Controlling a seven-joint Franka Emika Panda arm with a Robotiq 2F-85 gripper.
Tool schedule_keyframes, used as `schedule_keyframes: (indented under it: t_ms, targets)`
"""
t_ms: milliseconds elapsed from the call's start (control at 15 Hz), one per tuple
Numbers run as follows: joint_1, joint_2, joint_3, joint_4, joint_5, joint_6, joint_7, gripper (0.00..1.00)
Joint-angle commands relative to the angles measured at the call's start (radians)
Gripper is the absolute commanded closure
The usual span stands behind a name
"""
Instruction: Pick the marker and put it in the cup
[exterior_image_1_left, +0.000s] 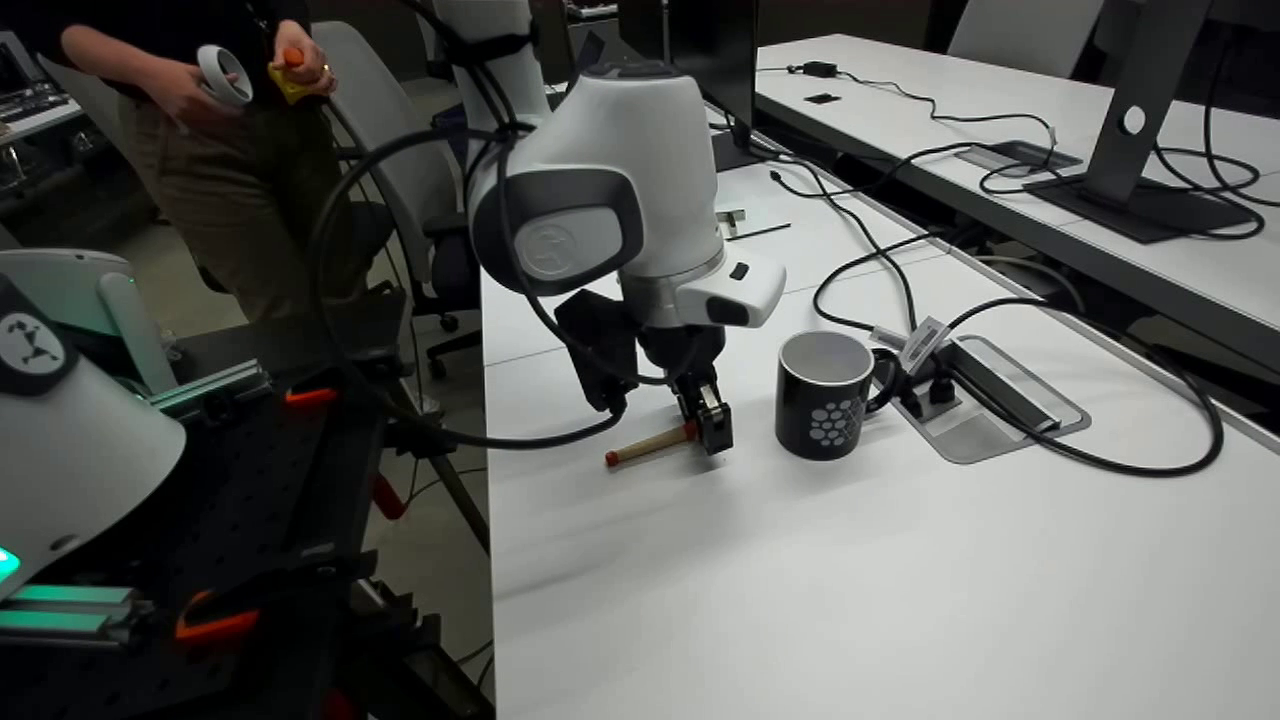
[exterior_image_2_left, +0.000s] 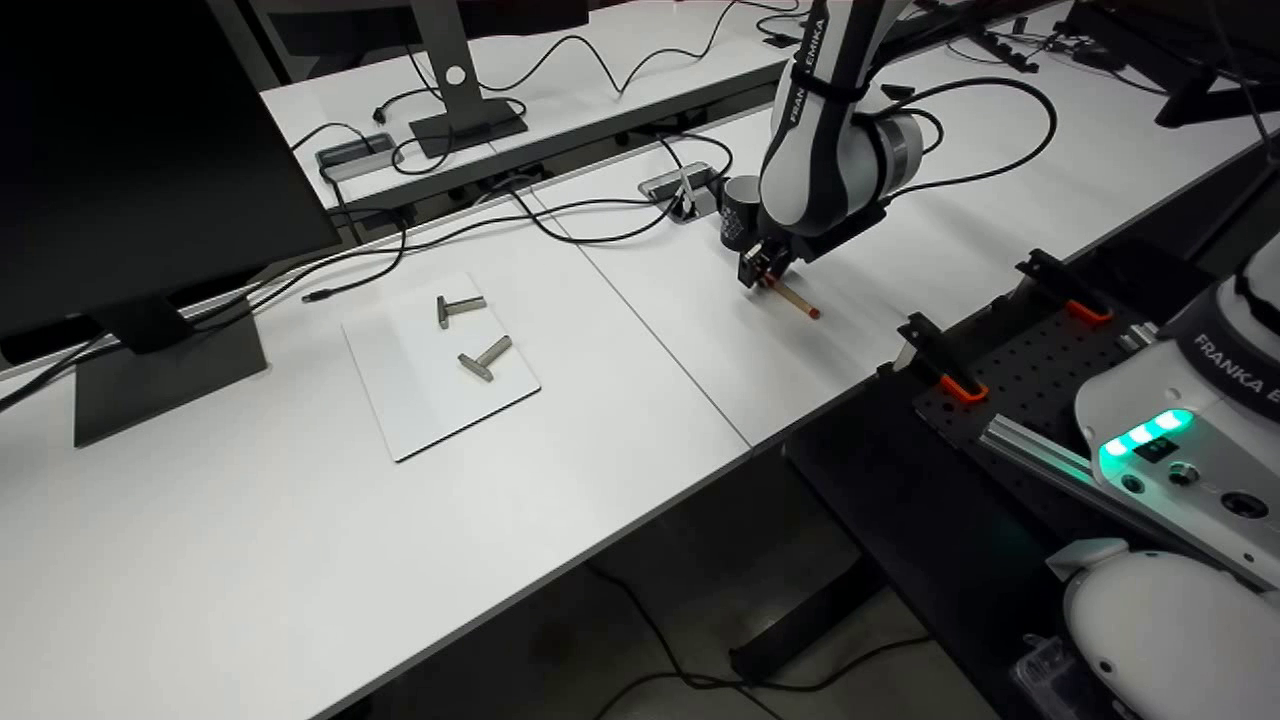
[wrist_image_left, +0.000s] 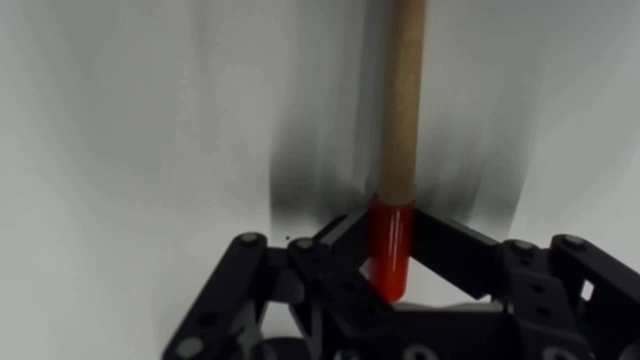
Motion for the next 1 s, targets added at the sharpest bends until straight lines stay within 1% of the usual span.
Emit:
schedule_keyframes:
  t_ms: [0,133,267,667,933]
  targets:
    - [-0.005,0.011,-0.003,0.016,-0.017,-0.023,0.005,0.94]
    - [0.0,0.011,-0.007,0.016,-0.016,-0.025,0.007,0.94]
    - [0.003,0.01,-0.011,0.015,-0.016,-0.029,0.007,1.0]
    - [0.007,0.008,-0.017,0.014,-0.015,-0.037,0.009,1.0]
    - [0.023,0.003,-0.033,0.01,-0.012,-0.035,0.013,1.0]
